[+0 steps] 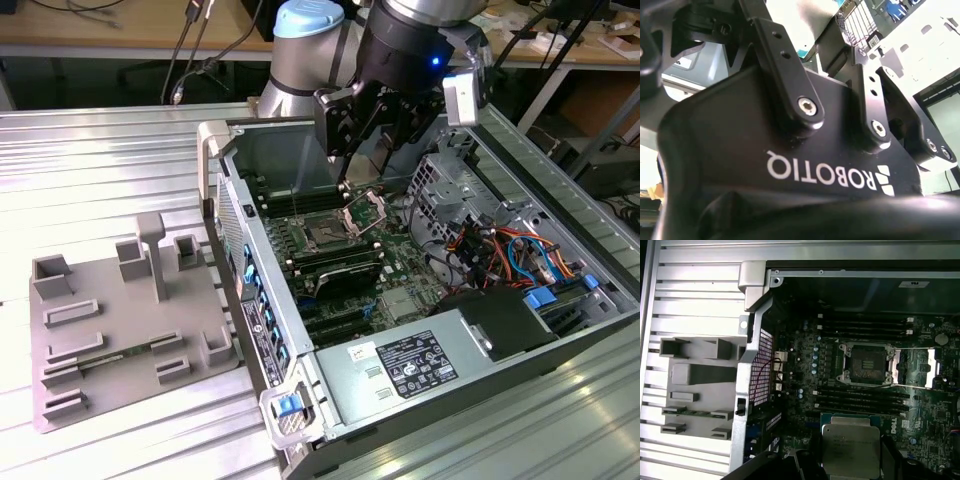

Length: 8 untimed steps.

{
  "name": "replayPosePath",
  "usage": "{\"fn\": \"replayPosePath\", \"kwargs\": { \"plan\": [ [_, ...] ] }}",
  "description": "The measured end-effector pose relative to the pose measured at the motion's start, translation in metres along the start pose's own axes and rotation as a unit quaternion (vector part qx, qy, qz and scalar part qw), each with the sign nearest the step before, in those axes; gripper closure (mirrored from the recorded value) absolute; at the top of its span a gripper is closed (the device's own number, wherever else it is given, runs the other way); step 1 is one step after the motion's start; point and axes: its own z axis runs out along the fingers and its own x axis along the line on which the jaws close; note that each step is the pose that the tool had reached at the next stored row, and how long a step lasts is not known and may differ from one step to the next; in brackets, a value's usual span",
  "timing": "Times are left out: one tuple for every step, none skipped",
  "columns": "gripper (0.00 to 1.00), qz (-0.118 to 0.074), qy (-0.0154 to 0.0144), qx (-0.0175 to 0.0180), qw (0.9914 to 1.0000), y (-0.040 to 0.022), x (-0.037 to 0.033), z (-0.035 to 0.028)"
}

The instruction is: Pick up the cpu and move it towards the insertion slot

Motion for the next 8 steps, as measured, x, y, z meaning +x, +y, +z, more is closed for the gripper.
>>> {"fn": "replayPosePath", "kwargs": {
  "plan": [
    [0.45, 0.000, 0.0000, 0.0000, 1.00000, -0.0001, -0.0006, 0.0000],
    [0.45, 0.000, 0.0000, 0.0000, 1.00000, -0.0001, -0.0014, 0.0000],
    [0.45, 0.000, 0.0000, 0.0000, 1.00000, -0.0002, -0.0023, 0.0000],
    [0.45, 0.000, 0.0000, 0.0000, 1.00000, -0.0003, -0.0029, 0.0000],
    [0.45, 0.000, 0.0000, 0.0000, 1.00000, -0.0004, -0.0041, 0.0000],
    [0.45, 0.000, 0.0000, 0.0000, 1.00000, -0.0005, -0.0051, 0.0000],
    [0.45, 0.000, 0.0000, 0.0000, 1.00000, -0.0005, -0.0057, 0.0001],
    [0.45, 0.000, 0.0000, 0.0000, 1.00000, -0.0006, -0.0066, 0.0001]
  ]
}}
